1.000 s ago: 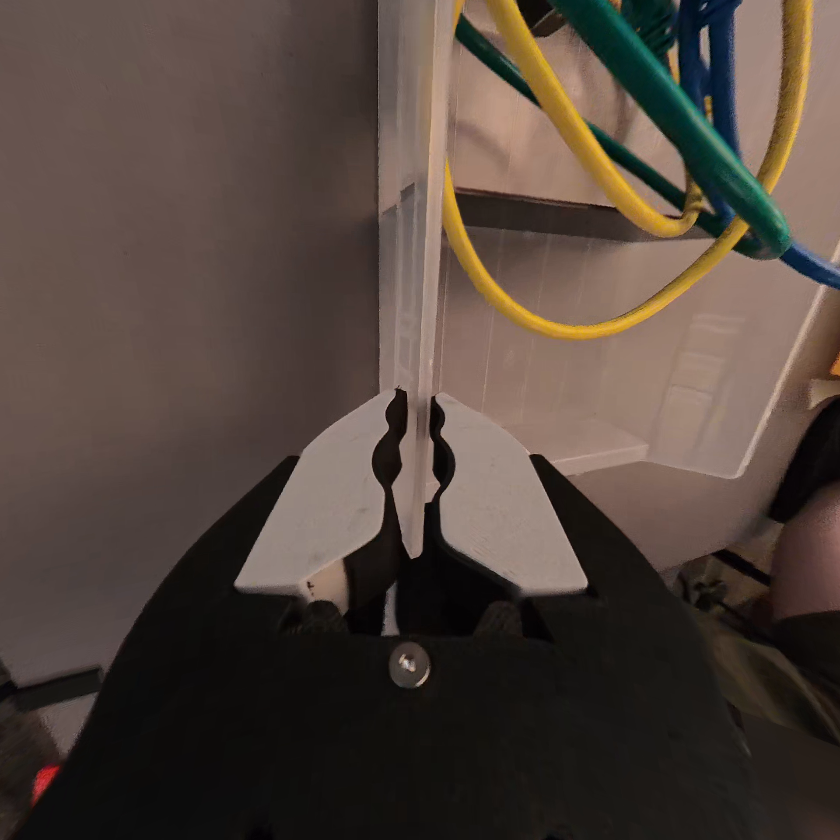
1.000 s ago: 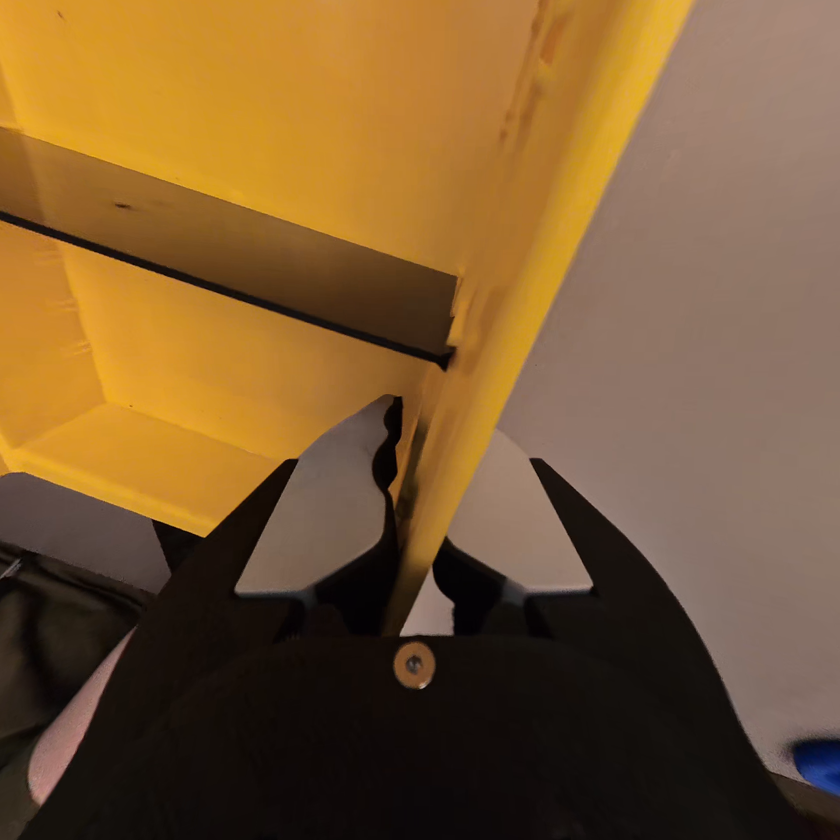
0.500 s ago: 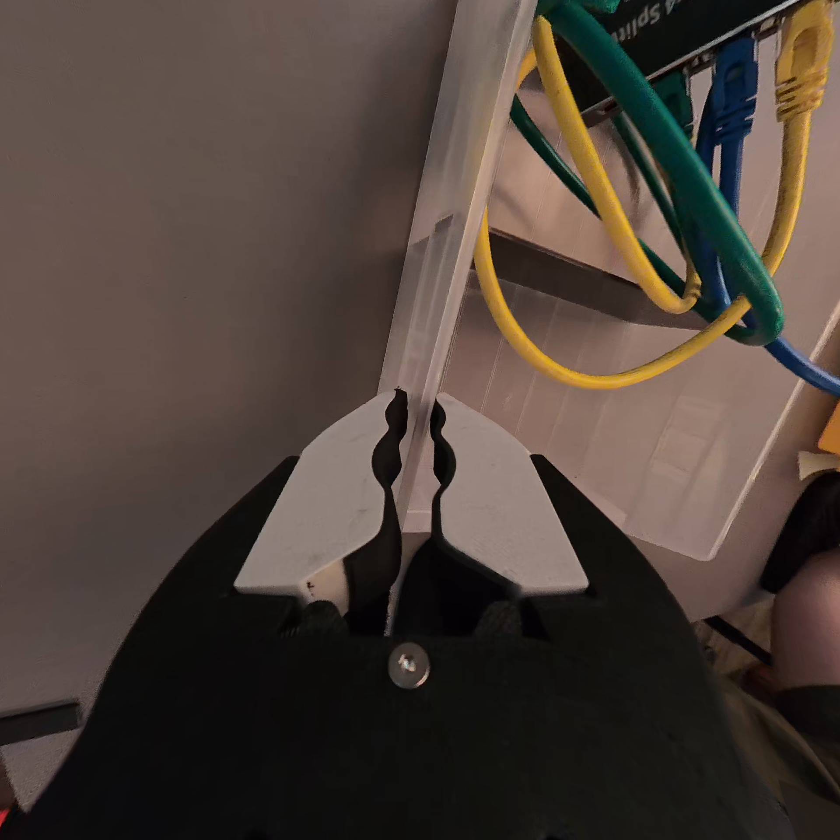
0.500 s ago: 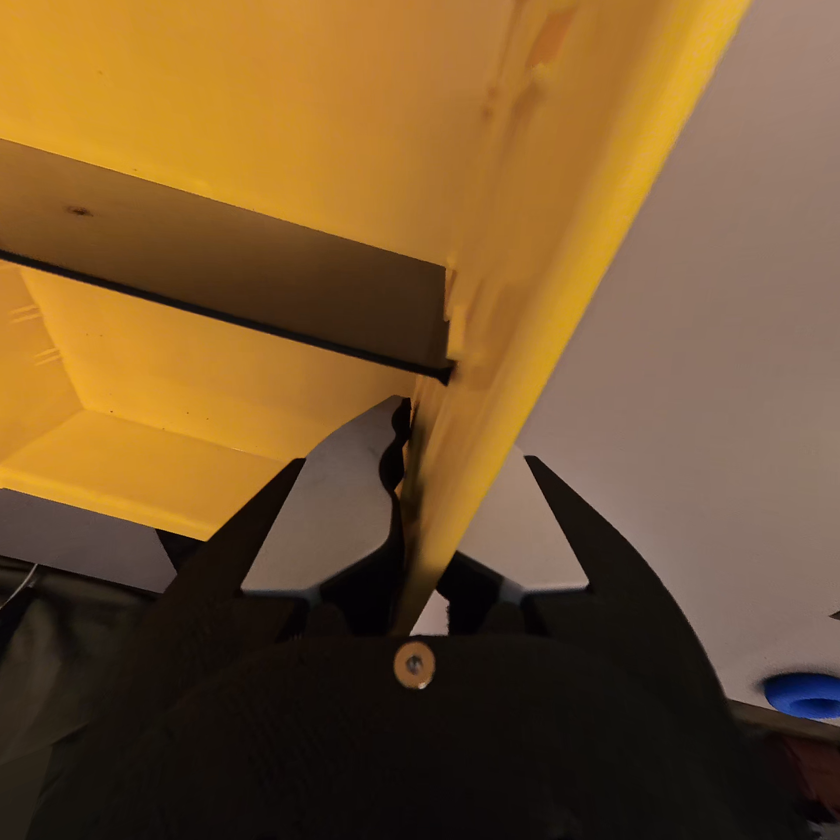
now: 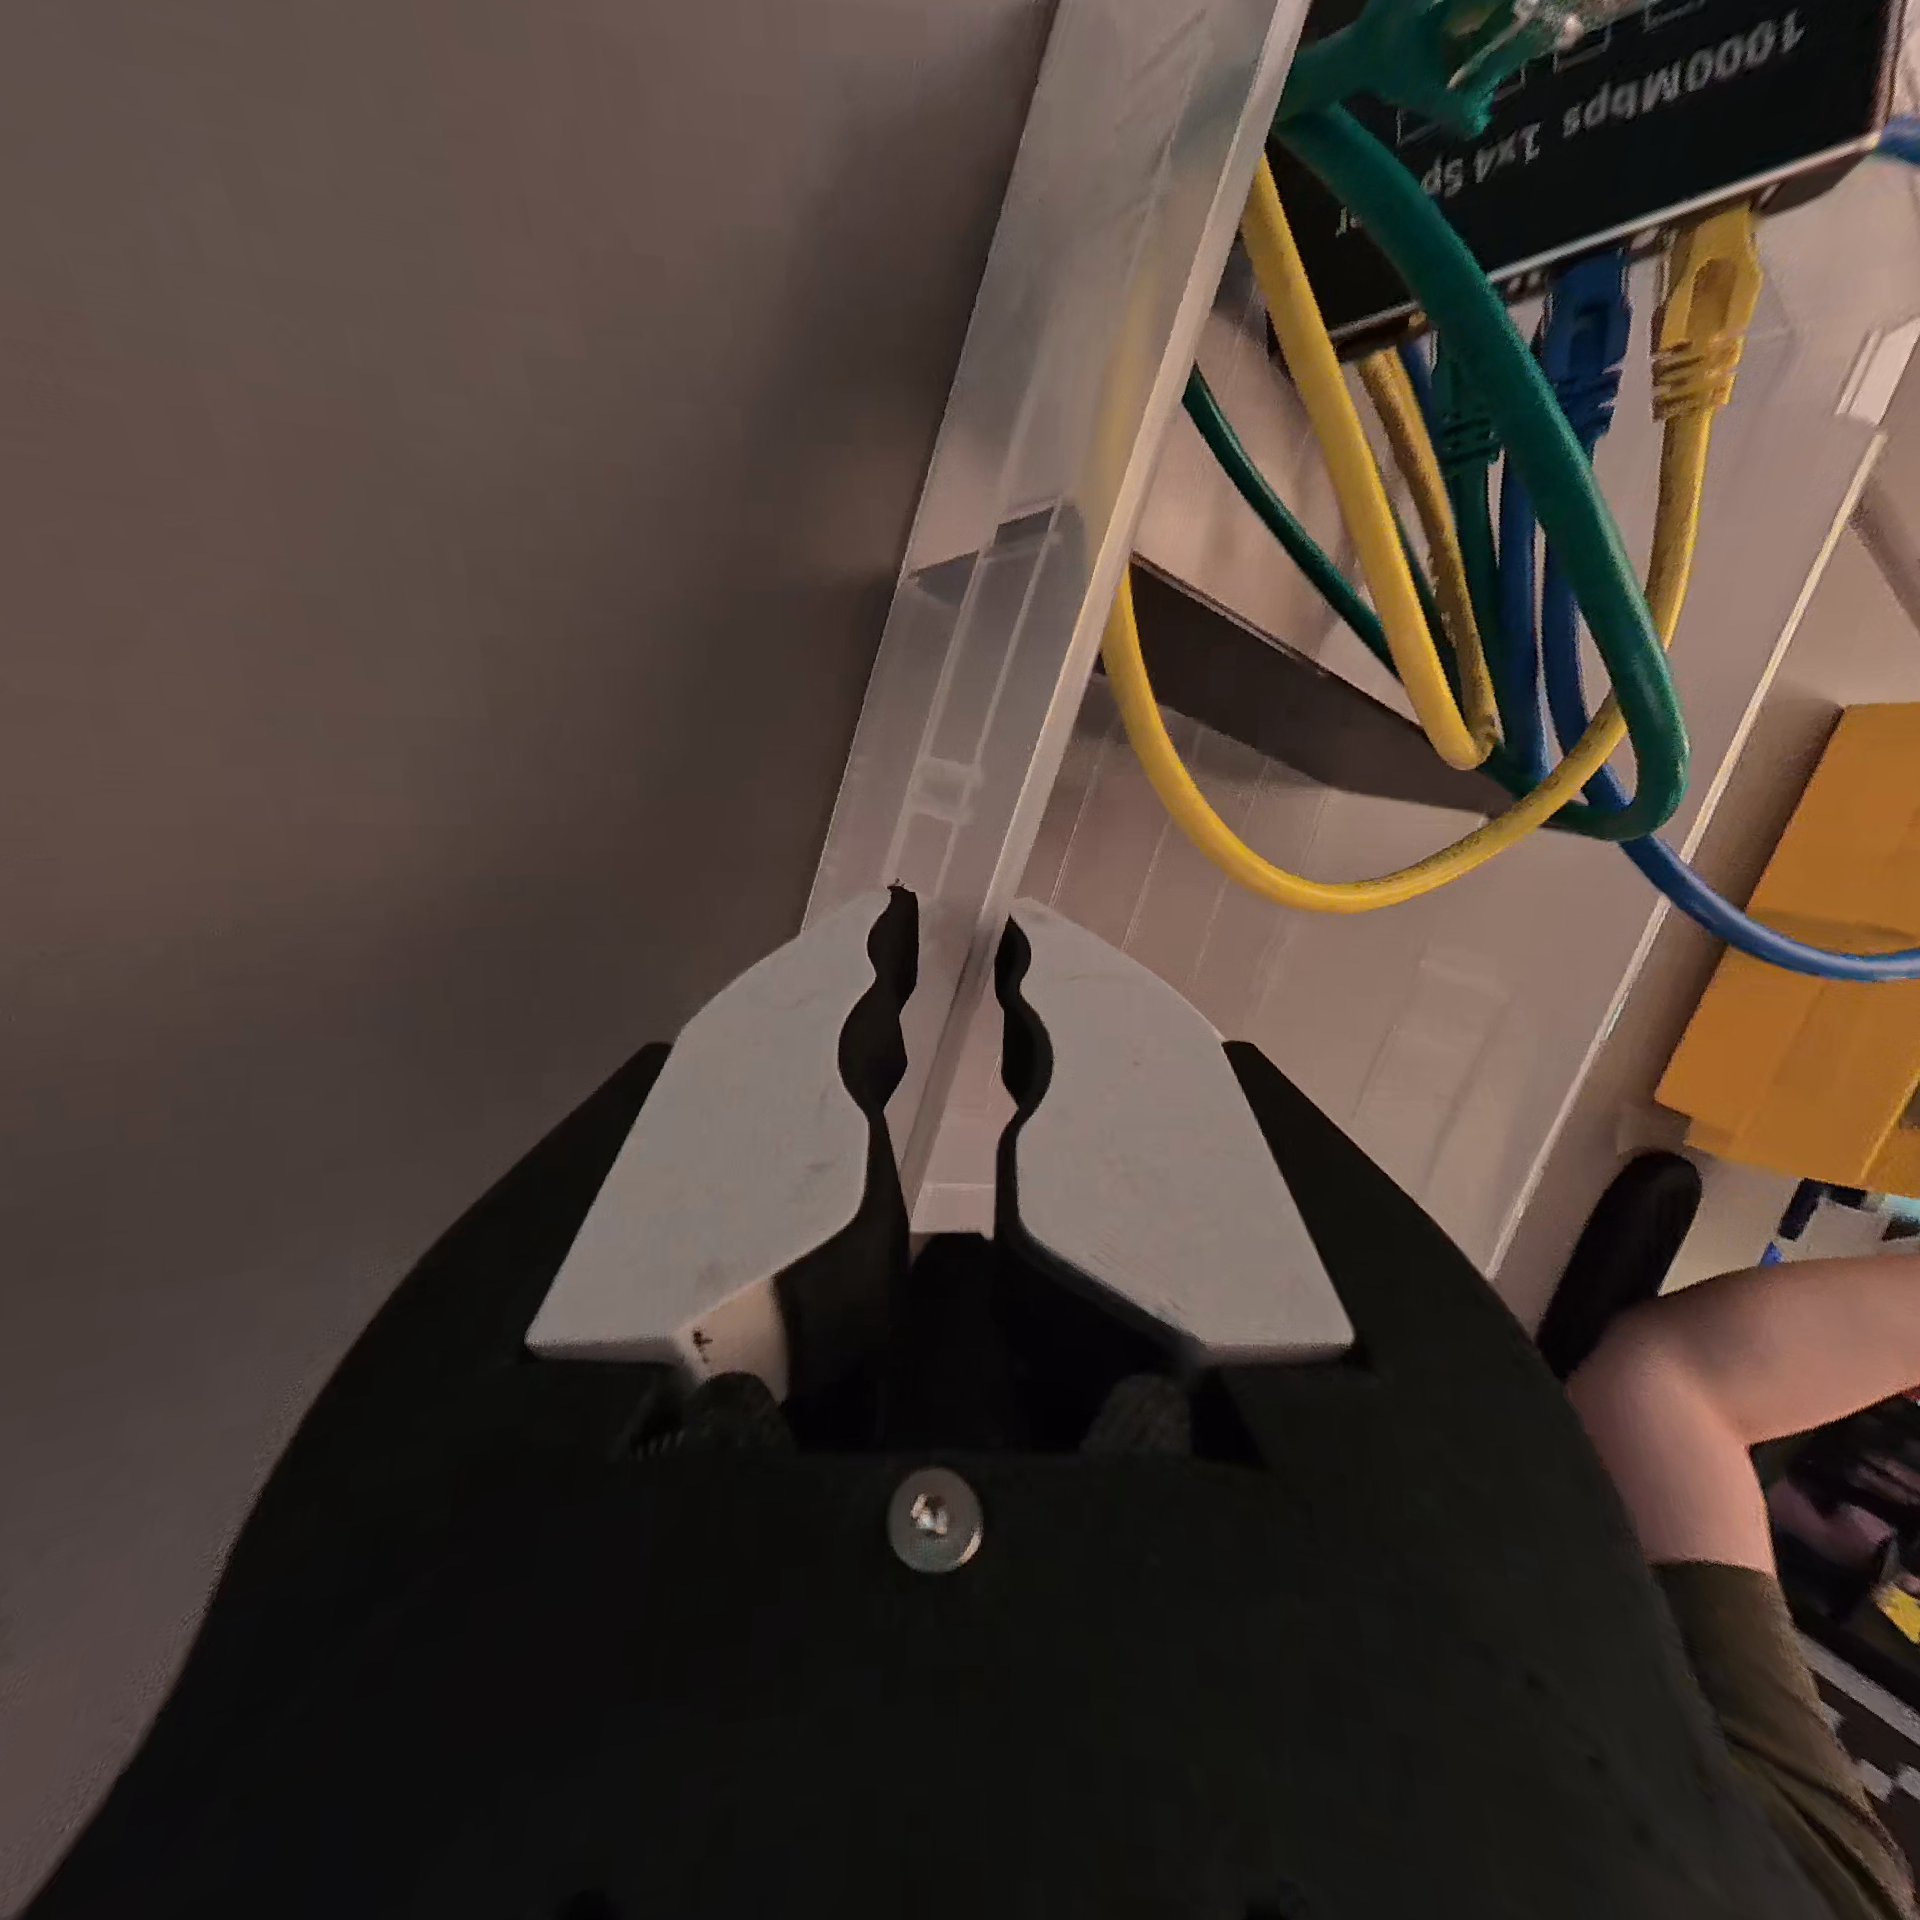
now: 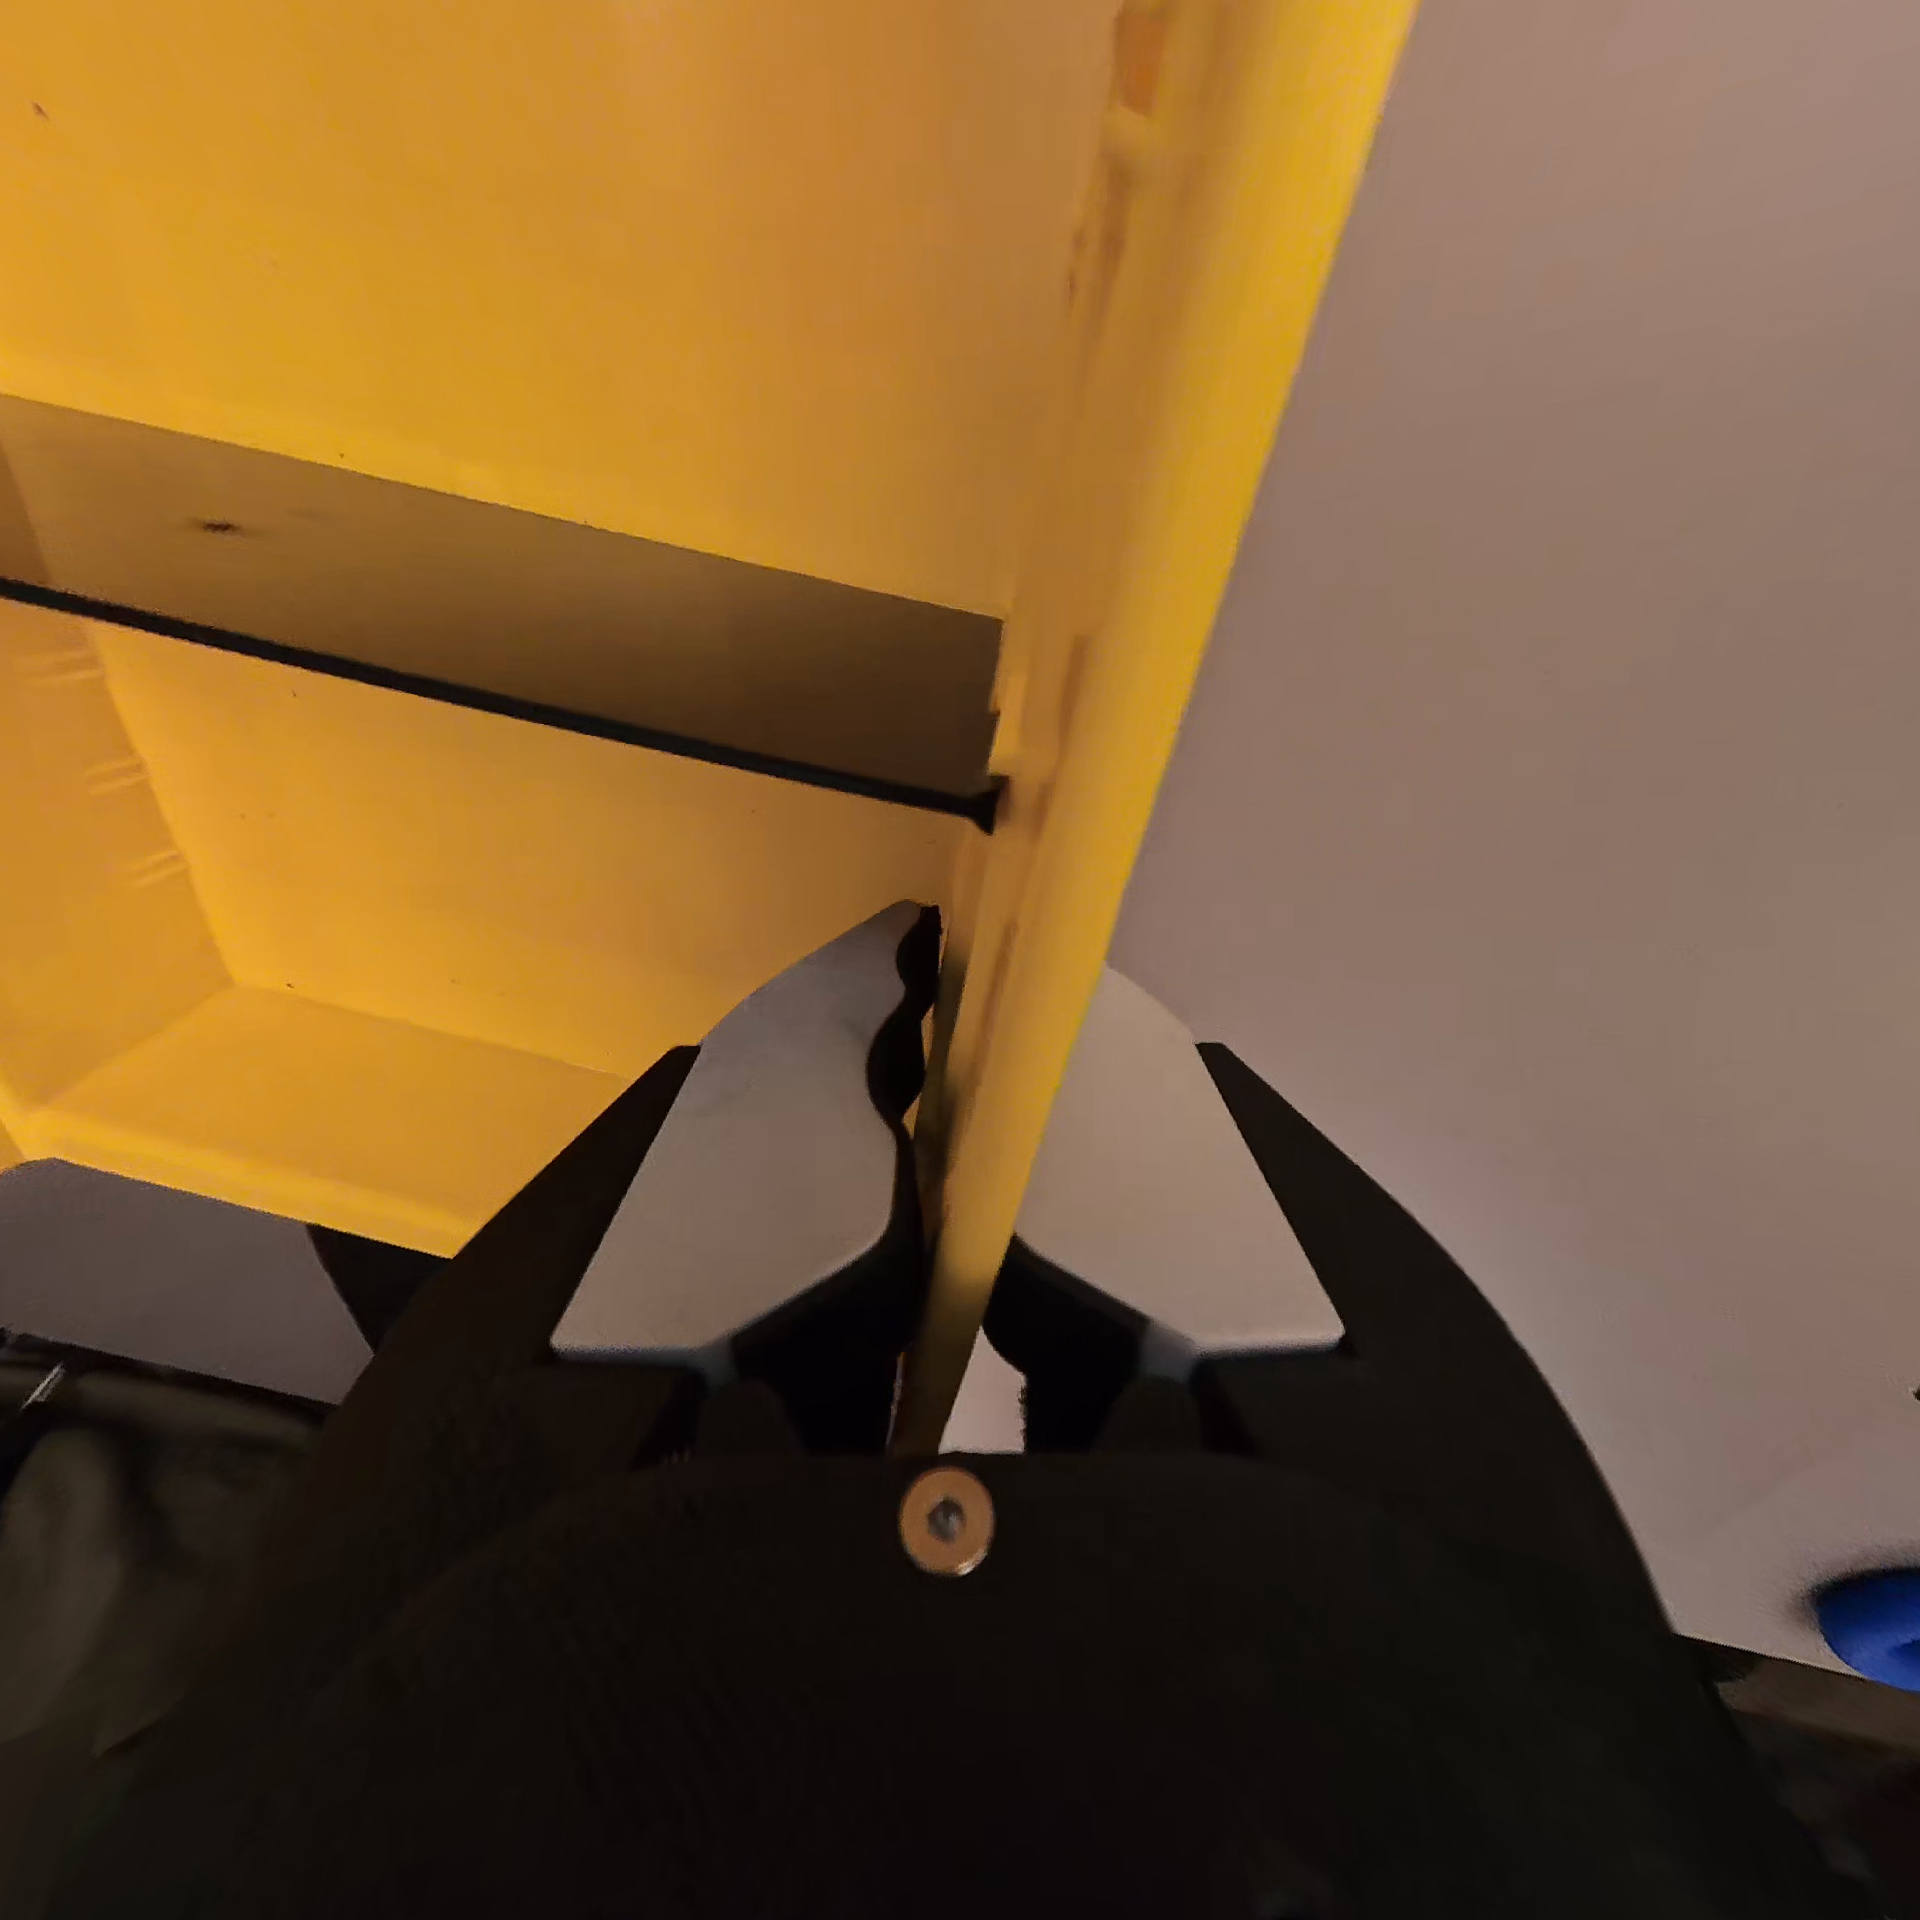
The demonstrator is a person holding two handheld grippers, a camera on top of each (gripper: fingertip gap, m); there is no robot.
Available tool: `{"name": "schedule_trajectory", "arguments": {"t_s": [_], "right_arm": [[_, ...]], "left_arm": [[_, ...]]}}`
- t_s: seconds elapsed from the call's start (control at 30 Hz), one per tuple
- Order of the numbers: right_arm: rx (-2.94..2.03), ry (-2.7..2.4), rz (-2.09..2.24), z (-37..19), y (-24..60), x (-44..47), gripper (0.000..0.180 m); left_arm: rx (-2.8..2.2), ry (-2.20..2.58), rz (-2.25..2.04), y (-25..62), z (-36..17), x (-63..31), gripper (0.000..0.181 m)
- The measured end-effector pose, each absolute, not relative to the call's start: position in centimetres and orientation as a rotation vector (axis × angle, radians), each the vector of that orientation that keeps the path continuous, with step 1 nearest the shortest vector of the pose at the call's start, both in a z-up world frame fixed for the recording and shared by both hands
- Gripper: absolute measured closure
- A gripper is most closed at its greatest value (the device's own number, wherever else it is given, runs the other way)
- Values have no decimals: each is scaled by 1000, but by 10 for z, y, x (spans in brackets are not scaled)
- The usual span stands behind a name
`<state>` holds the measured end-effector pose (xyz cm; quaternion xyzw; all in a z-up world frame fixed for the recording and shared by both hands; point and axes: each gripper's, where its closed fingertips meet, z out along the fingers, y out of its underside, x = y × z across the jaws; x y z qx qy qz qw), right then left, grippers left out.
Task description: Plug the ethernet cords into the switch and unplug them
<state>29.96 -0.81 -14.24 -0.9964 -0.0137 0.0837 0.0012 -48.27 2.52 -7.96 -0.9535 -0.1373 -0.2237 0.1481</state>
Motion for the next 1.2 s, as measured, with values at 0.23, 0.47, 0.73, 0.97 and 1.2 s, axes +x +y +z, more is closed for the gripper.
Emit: {"name": "schedule_trajectory", "arguments": {"t_s": [0.23,0.47,0.73,0.97,1.2], "right_arm": [[-3106,-155,231,-142,0,306,175],[-3080,-166,242,-142,1,307,175],[-3059,-189,244,-142,3,311,174],[-3034,-262,236,-142,7,314,173],[-3019,-309,229,-142,7,309,171]], "left_arm": [[-2854,-330,-585,5,-80,-477,170],[-2800,-364,-572,15,-80,-485,169],[-2813,-331,-578,15,-80,-485,169],[-2801,-335,-553,16,-80,-486,169],[-2634,-362,-526,19,-42,-498,174]]}}
